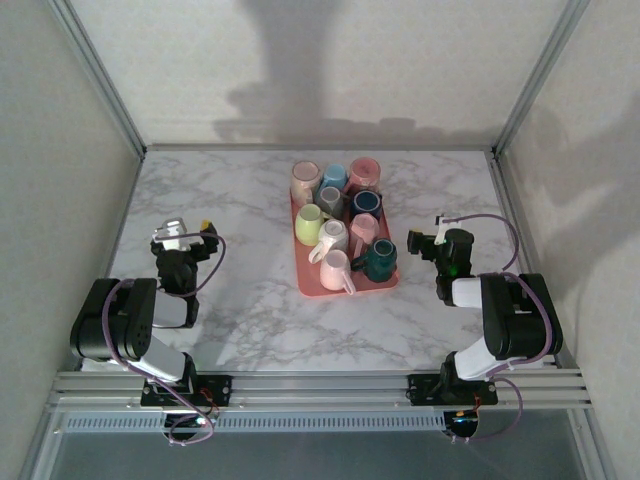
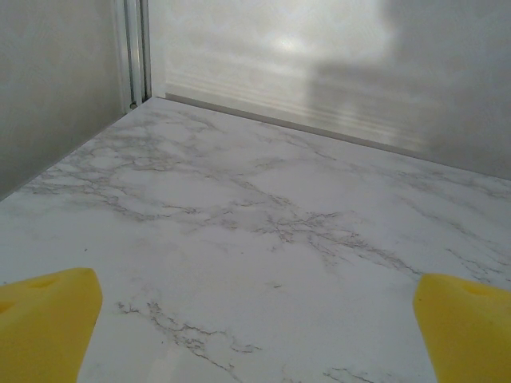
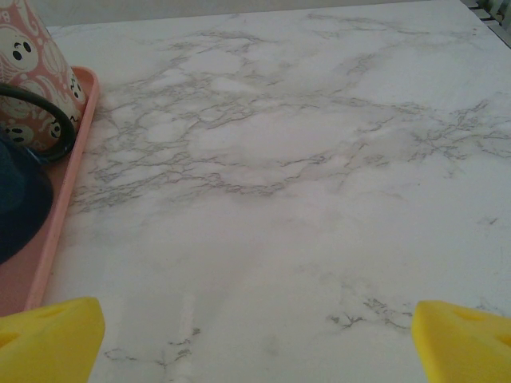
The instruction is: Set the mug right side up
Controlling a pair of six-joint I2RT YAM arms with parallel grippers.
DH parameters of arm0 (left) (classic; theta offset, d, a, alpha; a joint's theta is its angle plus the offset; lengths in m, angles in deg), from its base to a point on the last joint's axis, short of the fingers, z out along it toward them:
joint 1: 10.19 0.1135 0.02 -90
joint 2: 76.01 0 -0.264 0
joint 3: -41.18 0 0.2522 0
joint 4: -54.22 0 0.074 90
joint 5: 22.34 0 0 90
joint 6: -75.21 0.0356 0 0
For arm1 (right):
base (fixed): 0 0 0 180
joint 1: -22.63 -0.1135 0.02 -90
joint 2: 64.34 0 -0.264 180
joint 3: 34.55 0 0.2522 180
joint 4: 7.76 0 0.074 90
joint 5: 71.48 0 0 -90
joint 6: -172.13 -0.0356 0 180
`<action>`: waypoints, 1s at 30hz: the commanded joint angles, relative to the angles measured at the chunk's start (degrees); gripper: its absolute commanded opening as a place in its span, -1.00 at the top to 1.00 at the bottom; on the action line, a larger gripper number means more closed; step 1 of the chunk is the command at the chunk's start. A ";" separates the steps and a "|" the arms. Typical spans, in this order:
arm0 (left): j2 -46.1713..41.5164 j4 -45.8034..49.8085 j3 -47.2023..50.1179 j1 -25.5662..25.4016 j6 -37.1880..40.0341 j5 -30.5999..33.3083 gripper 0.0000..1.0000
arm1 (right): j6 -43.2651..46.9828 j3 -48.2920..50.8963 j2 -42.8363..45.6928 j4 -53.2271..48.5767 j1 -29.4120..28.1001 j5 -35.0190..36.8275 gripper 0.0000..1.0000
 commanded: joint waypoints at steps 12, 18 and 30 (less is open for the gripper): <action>-19.28 36.13 -13.37 -2.84 -4.53 2.58 -0.99 | -3.23 -15.56 17.60 -38.11 -0.58 -0.70 -0.81; -26.89 53.96 -21.52 -6.67 -11.23 -6.33 -0.99 | -4.06 -24.11 26.81 -60.24 -0.88 -10.83 -0.54; -31.05 77.16 -29.44 -16.07 -19.04 -29.45 -0.95 | -4.99 -32.78 32.27 -87.84 -14.34 -26.67 -0.23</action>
